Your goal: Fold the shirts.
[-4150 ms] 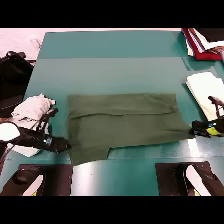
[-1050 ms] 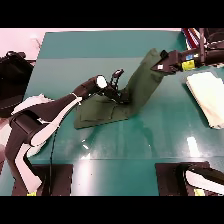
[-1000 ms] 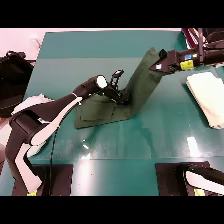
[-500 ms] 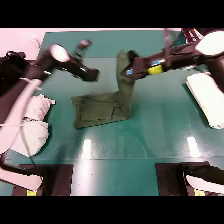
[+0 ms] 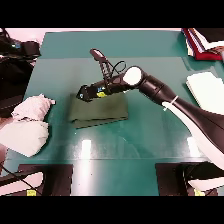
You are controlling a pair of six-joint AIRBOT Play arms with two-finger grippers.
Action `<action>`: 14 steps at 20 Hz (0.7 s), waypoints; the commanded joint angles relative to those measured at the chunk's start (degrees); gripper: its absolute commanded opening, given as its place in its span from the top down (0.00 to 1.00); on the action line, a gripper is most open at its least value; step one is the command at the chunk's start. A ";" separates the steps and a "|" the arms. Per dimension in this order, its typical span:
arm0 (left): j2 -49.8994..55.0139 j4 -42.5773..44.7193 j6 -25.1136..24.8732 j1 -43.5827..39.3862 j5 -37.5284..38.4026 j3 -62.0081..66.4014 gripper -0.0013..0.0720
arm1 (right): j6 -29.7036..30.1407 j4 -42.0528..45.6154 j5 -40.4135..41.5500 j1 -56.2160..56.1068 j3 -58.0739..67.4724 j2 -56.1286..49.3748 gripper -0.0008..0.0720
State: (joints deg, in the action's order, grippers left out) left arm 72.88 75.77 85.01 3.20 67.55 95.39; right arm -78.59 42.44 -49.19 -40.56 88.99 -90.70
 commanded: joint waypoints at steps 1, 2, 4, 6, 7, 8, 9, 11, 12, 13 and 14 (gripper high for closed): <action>-1.27 -0.66 -0.04 1.64 2.14 0.02 0.95 | 0.02 5.35 -5.38 5.11 -3.39 2.56 0.34; -1.27 -2.10 -0.22 1.66 2.16 0.02 0.95 | -0.02 6.25 -6.82 8.44 -6.95 4.74 0.34; -1.22 -5.14 -1.53 1.64 2.14 0.02 0.95 | -0.07 8.87 -9.84 16.06 -15.13 8.61 0.33; -1.14 -8.55 -1.55 1.64 1.99 0.02 0.95 | -0.35 7.61 -11.47 24.46 -21.90 9.81 0.06; -1.01 -10.01 -1.60 1.64 1.88 0.02 0.95 | -0.63 6.40 -11.91 27.45 -23.85 9.07 0.06; -0.98 -10.99 -2.21 1.64 1.92 0.00 0.95 | -0.68 5.01 -12.13 29.64 -25.07 7.69 0.06; -0.98 -11.28 -2.67 1.29 1.92 0.02 0.95 | -0.68 3.52 -12.02 30.82 -25.83 5.90 0.07; -0.98 -11.41 -3.02 0.04 2.05 0.02 0.95 | -0.61 0.00 -11.74 30.75 -25.49 1.49 0.08; -0.98 -11.39 -3.02 -1.01 1.99 0.02 0.95 | -0.59 -1.66 -11.52 29.75 -24.70 -0.76 0.08; -0.98 -11.37 -3.04 -2.16 1.90 0.00 0.95 | -0.37 -3.26 -11.41 28.17 -23.32 -3.19 0.08; -0.98 -11.37 -3.06 -3.48 1.88 0.00 0.95 | -0.39 -3.89 -11.13 26.21 -21.38 -5.62 0.08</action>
State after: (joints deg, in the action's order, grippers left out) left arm 71.85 65.32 82.39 2.11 69.47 95.39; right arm -79.13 42.74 -60.16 -12.88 65.98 -90.91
